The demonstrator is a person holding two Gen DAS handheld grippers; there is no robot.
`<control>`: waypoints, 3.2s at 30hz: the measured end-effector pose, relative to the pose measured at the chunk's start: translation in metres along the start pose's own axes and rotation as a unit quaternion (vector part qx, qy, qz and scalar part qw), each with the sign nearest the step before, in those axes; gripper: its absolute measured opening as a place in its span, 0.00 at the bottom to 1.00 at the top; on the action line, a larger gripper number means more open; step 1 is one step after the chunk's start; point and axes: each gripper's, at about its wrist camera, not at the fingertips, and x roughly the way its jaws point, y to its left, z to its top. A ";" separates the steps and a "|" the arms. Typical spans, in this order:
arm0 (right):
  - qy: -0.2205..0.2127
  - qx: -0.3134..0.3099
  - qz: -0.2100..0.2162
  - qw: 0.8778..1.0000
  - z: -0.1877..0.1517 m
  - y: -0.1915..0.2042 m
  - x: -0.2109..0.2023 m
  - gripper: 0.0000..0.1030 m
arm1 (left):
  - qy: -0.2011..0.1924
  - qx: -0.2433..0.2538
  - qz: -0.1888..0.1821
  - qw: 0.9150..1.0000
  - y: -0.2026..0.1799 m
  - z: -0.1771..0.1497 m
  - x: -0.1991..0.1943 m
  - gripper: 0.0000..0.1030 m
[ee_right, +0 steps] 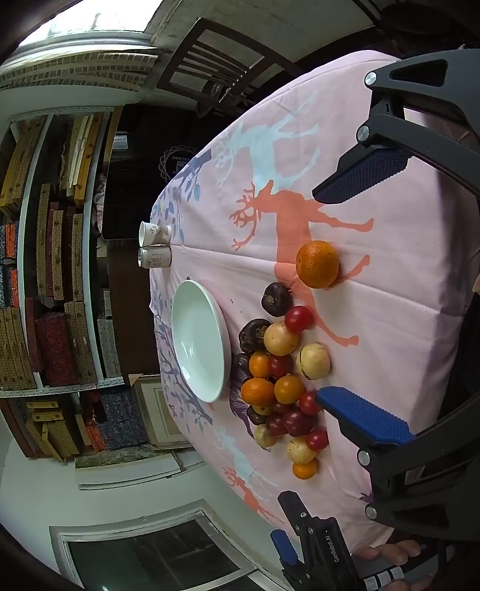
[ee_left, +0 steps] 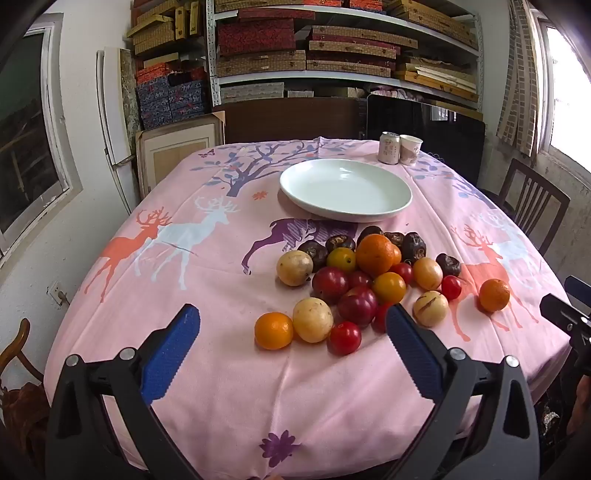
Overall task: Organize fruits
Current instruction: 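Move both tools toward the fruit pile with fingers open, then grasp an orange with the left tool while the right tool grasps another orange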
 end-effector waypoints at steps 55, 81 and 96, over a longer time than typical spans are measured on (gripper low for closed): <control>0.065 -0.003 -0.016 0.998 -0.022 -0.016 0.039 0.96 | 0.081 0.026 -0.013 0.996 0.046 -0.038 0.089 0.80; 0.079 0.021 0.028 0.996 -0.003 -0.038 0.098 0.44 | 0.036 0.041 -0.074 0.996 0.037 -0.040 0.069 0.34; 0.028 0.015 0.086 0.996 0.058 -0.032 0.085 0.43 | 0.002 0.044 -0.106 0.993 0.030 0.018 0.062 0.35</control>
